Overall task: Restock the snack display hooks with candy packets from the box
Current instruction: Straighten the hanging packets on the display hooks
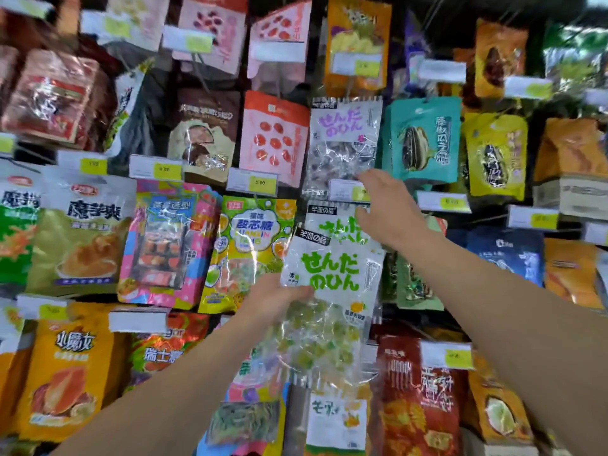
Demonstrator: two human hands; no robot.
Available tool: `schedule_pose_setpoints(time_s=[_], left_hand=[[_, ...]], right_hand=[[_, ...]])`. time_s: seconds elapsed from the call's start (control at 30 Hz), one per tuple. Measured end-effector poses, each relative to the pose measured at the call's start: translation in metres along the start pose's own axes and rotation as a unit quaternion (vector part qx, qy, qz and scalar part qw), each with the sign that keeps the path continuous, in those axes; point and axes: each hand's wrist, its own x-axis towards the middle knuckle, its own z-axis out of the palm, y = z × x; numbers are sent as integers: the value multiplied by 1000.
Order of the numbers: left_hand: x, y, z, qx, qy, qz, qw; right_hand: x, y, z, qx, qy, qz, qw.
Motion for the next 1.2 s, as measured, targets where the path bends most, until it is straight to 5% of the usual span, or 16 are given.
schedule_pose_setpoints(time_s=[0.23,0.57,1.2], left_hand=[[20,13,15,4,40,16,999],[38,34,39,-20,71,12,997],[78,55,58,-51,88,-51,994]], right_hand=[[13,32,13,-33,-66,-22,997],[42,56,23,58,48,-46,996],[59,59,22,67,16,-21,997]])
